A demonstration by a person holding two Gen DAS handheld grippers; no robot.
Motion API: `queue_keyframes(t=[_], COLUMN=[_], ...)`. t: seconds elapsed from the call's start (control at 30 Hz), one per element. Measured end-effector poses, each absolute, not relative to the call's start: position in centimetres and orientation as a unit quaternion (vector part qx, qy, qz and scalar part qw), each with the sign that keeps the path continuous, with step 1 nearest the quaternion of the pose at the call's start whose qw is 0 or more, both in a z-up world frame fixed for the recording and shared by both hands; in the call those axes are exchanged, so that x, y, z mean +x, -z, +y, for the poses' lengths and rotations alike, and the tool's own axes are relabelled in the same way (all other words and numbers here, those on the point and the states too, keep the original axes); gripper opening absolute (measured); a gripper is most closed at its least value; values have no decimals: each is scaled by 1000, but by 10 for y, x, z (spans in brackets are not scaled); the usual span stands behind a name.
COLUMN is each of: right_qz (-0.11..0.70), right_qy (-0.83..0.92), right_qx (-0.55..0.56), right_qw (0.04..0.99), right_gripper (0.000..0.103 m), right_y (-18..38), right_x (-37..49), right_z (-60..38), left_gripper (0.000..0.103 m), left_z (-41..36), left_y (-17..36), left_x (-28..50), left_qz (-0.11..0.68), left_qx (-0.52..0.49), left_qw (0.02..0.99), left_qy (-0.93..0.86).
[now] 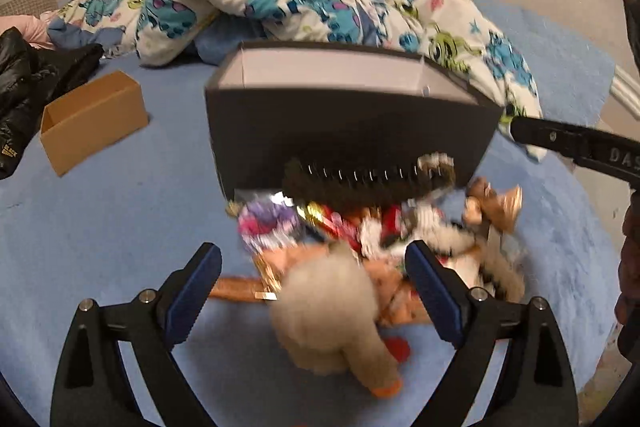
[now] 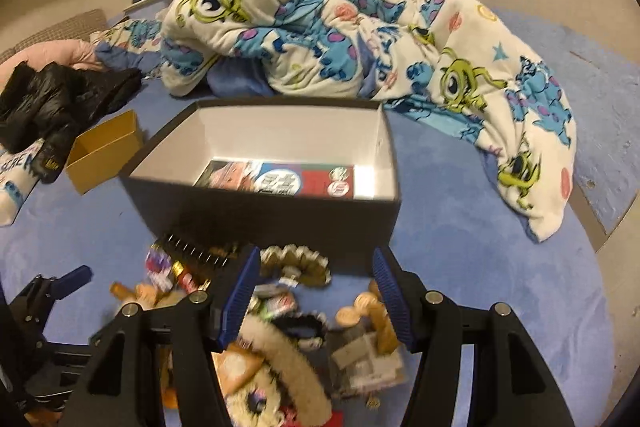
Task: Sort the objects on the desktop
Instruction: 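Move both tools back from the box to the item pile, then grasp the beige fluffy plush with the left tool while the right tool grasps the white fluffy hair clip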
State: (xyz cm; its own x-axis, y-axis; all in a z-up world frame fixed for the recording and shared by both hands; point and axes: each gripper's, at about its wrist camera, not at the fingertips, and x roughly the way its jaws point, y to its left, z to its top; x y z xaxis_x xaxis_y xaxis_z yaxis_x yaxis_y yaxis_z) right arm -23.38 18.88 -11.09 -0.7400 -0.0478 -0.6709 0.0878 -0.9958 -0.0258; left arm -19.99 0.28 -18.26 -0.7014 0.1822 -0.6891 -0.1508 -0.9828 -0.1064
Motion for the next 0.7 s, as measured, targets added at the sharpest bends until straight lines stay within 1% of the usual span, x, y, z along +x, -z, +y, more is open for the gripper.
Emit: queue_keyframes(t=[0.23,0.5,0.7], right_qz=[35,22,7], right_qy=[921,904,894], right_qx=[384,423,444], right_qw=[47,50,62], right_gripper=[60,60,60], right_y=[142,184,206], right_x=[-216,-208,-209], right_z=[189,201,202], left_gripper=[94,94,94], left_z=[11,13,16], left_y=[203,231,250], left_x=[-197,-204,-205], left_qz=[-29,-32,-32], left_qx=[-388,-409,-421], left_qw=[97,98,97], left_qy=[-916,-907,-901])
